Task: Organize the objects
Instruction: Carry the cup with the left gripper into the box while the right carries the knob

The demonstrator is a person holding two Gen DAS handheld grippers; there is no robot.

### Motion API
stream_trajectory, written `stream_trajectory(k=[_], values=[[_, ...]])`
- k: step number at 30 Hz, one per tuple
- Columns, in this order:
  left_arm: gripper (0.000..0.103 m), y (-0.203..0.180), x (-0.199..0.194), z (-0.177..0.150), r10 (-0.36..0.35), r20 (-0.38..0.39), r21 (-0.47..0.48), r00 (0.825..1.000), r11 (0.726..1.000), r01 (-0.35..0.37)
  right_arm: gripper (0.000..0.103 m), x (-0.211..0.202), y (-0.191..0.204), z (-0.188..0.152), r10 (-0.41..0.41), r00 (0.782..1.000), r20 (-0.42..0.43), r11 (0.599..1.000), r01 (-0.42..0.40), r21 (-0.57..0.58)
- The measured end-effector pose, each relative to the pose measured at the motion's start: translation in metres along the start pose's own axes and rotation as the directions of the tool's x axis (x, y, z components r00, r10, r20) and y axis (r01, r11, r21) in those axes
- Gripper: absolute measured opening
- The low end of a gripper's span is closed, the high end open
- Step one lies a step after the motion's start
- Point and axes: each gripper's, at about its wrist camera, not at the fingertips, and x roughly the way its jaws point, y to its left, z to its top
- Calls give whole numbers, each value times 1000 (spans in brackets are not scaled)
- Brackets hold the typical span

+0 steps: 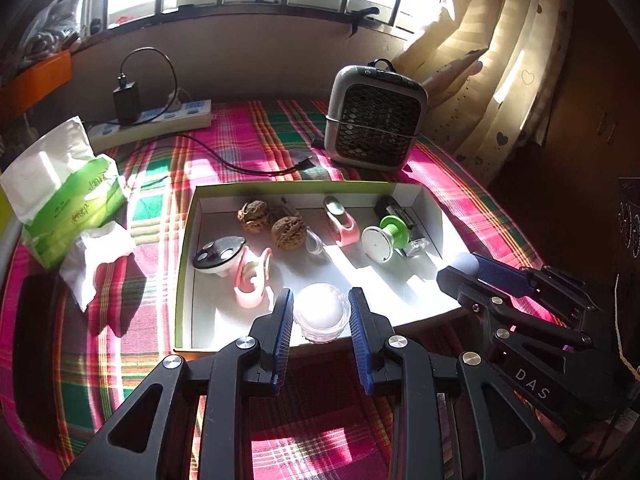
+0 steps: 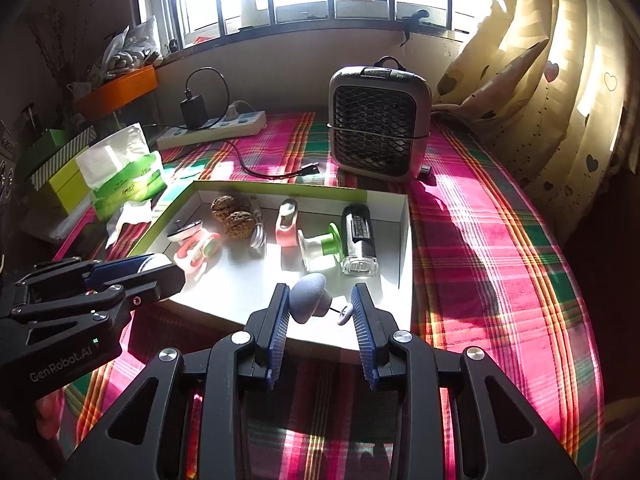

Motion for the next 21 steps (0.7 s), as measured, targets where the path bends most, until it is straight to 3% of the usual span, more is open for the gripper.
stream_trajectory(k=[21], values=[[25,5,53,15,11,-84,7,996,1000,-10,33,49,-8,13,1,995,-105,1000,-2,-8]])
